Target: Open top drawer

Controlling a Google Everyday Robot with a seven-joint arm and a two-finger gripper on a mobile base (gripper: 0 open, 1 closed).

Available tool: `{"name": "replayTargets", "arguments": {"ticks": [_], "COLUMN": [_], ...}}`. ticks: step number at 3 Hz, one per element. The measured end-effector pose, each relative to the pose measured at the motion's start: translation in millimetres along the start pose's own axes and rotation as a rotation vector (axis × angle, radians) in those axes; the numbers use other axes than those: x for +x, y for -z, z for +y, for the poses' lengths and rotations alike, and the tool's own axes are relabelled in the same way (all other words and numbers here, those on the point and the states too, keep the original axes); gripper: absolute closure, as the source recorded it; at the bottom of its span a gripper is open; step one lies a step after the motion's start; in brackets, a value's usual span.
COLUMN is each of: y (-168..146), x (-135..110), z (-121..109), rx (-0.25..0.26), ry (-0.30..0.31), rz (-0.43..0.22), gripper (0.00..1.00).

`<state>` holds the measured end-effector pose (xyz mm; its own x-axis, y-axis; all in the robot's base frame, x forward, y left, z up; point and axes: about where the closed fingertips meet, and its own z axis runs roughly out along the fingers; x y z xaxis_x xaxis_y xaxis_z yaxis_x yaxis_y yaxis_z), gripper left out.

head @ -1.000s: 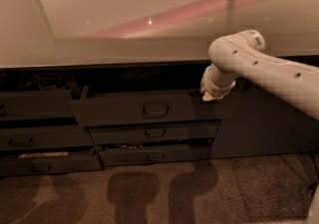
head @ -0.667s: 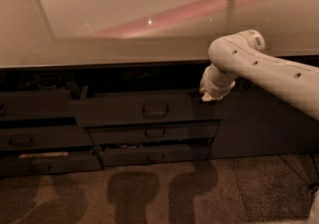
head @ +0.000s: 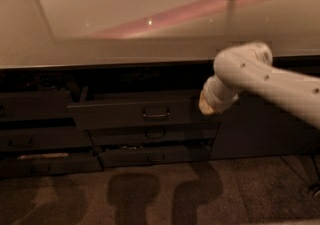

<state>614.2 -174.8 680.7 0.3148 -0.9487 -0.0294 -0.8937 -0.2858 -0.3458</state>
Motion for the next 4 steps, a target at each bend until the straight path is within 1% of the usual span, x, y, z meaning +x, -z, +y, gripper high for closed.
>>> {"name": "replayTargets", "arguments": {"ticks": [1, 2, 3, 4], "y": [-19, -36, -42, -41], "x": [-28, -48, -51, -51], "z": [66, 119, 131, 131], "rx": [-0.038, -0.074, -0.094, -0.094], "ry": [0.050, 0.079, 0.085, 0.085], "rz": [-0.055, -0.081, -0.085, -0.085], "gripper": [1.00, 1.00, 1.00, 0.81]}}
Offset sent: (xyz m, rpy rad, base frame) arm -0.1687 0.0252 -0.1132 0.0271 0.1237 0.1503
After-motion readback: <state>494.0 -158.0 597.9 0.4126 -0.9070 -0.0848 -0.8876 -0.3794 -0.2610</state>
